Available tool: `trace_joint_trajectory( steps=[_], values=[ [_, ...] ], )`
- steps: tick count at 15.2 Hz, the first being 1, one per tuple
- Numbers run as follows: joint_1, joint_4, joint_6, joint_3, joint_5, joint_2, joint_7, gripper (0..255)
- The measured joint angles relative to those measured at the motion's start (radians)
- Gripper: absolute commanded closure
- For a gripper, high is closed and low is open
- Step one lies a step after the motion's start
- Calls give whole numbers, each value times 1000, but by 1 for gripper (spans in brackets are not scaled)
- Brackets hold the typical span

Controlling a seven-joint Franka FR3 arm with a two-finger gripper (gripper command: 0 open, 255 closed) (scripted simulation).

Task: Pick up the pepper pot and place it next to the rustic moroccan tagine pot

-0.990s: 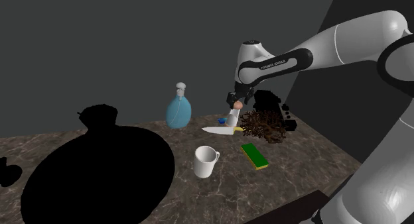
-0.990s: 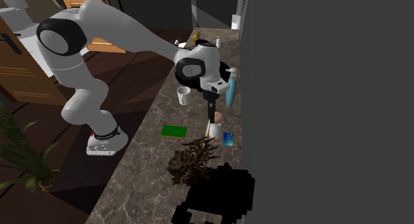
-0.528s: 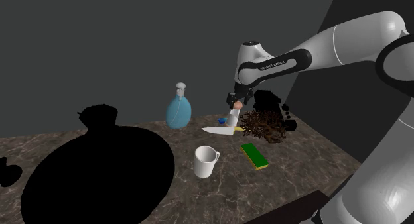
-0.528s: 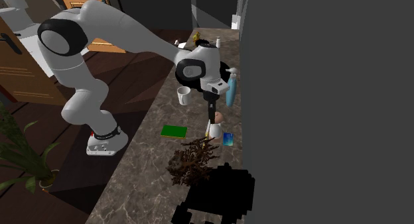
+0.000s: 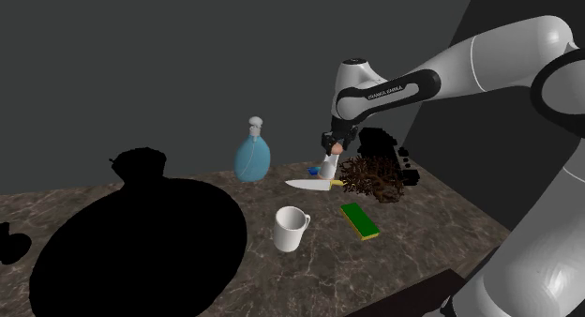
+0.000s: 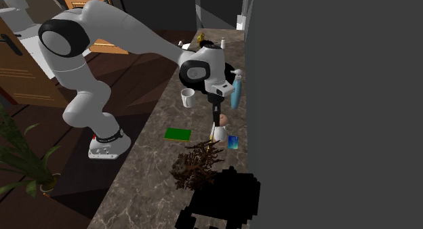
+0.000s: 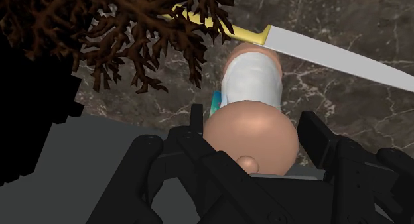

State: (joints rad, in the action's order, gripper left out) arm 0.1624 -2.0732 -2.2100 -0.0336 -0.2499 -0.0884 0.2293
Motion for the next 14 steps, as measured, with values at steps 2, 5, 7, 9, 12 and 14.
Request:
trace_joint_trajectory(
  steps=[2,5,7,9,12,14],
  values=[
    [0,0,0,0,0,0,0,255],
    [0,13,24,-1,5,12,-6,255],
    [-1,30,51,-2,10,22,-12,255],
    [-1,42,73,-2,14,33,-19,255],
    [-2,64,110,-4,19,49,-27,255],
    [-2,83,135,-4,23,56,-34,255]
  ],
)
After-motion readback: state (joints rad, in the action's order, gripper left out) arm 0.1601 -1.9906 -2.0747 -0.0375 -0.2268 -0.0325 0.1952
